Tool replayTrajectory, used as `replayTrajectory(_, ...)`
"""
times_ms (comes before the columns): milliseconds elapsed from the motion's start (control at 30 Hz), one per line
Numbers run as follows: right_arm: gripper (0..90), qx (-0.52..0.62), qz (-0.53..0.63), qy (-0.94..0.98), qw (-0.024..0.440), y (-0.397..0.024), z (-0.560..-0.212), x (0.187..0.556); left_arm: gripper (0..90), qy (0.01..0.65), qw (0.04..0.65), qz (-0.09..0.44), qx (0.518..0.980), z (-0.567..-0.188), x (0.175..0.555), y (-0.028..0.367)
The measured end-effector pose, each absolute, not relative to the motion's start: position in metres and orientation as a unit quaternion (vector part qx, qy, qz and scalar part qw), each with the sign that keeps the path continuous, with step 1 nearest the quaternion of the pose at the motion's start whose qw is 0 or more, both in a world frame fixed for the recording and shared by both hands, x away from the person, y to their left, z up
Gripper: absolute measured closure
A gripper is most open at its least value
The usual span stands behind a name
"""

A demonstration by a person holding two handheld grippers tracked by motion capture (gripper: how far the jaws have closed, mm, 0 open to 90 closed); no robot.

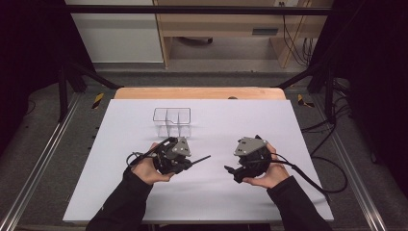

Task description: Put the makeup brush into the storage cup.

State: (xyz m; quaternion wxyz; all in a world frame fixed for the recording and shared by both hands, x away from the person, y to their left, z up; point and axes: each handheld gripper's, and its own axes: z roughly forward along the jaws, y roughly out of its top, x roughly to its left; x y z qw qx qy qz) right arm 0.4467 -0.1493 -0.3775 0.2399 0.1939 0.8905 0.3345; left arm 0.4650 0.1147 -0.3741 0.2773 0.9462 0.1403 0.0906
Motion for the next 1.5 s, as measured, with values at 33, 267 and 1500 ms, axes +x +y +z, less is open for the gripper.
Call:
replayTrajectory(33,9.2,0.187,0.332,0.893,0.24,-0.149,-0.378,0.446,82.9,0.138,0.276,0.09,0.947,-0.374,0.465,0.114)
replayTrajectory(267,9.3,0.151,0.31,0.905,0.25,-0.143,-0.38,0.446,82.9,0.131,0.27,0.079,0.951,-0.371,0.469,0.104)
replayTrajectory(1500,12.8,0.057,0.265,0.912,0.308,-0.128,-0.373,0.432,82.9,0.102,0.234,0.058,0.965,-0.348,0.479,0.076)
